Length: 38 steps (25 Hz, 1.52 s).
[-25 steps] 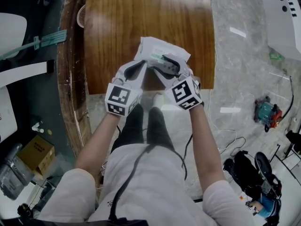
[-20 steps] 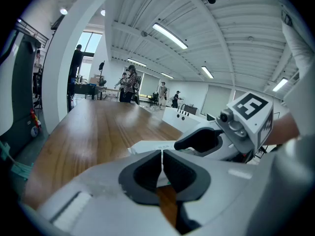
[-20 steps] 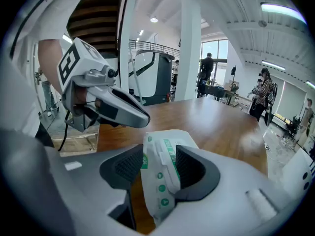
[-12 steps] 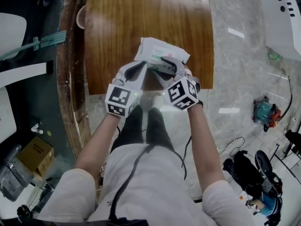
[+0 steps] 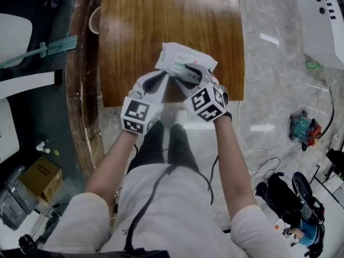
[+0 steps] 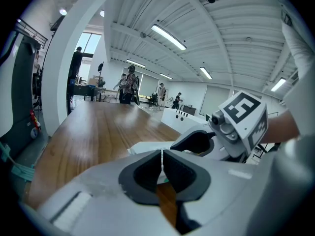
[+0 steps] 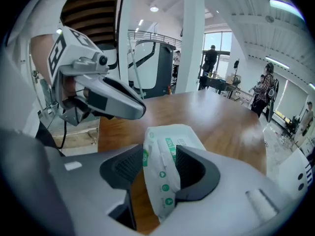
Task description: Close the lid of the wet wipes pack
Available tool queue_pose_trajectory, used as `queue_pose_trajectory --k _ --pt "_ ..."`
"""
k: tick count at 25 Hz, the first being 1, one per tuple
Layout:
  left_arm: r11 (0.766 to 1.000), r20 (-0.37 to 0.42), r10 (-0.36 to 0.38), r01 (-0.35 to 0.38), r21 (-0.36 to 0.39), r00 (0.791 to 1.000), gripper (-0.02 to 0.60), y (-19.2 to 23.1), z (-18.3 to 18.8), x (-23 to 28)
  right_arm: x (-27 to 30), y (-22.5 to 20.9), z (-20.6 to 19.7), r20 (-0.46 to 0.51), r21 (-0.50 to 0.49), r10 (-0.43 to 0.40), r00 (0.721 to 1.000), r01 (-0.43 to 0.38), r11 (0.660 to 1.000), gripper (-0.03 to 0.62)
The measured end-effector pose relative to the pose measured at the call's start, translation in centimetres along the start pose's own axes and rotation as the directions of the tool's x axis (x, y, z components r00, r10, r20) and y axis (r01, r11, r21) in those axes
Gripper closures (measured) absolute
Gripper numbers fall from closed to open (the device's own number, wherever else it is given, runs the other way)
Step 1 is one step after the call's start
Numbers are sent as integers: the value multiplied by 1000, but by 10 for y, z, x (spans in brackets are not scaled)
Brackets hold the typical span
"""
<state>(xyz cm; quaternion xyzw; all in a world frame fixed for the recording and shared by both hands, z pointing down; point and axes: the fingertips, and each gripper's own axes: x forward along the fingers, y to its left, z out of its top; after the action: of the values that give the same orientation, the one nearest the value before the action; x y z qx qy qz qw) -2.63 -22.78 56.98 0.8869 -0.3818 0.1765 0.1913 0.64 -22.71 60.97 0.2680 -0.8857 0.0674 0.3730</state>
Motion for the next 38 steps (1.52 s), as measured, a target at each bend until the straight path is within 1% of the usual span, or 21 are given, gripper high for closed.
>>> queue_pose_trajectory --k 7,10,12,13,17,22,26,33,36,38 --pt "1000 23 -3 2 23 1000 566 -8 14 -13 -26 -6 11 103 152 -57 993 41 988 395" --pt "999 44 -5 3 41 999 575 -16 23 -21 -49 -13 24 173 202 -123 977 87 975 512" --pt "999 58 -6 4 45 998 577 -24 31 -29 -67 -12 32 214 231 -153 965 102 968 562" --pt "999 65 -6 3 46 998 578 -29 35 -33 -75 -10 35 230 242 -164 959 107 964 577" --pt "998 89 -1 -4 60 996 578 -44 49 -50 -103 1 44 272 269 -206 940 132 954 585" --pt "998 128 -12 3 65 992 578 -64 68 -75 -145 11 58 338 303 -270 902 167 938 585" --pt "996 149 -15 2 84 989 578 -75 75 -96 -172 22 64 368 314 -304 879 190 930 585" --pt "995 190 -19 -1 104 982 578 -86 94 -121 -209 46 63 388 372 -366 846 219 902 585" --pt "994 210 -23 0 110 977 578 -93 103 -132 -223 55 60 381 393 -398 835 243 887 585" --pt "994 227 -25 -1 113 974 578 -97 110 -141 -233 59 64 391 396 -420 819 263 880 585"
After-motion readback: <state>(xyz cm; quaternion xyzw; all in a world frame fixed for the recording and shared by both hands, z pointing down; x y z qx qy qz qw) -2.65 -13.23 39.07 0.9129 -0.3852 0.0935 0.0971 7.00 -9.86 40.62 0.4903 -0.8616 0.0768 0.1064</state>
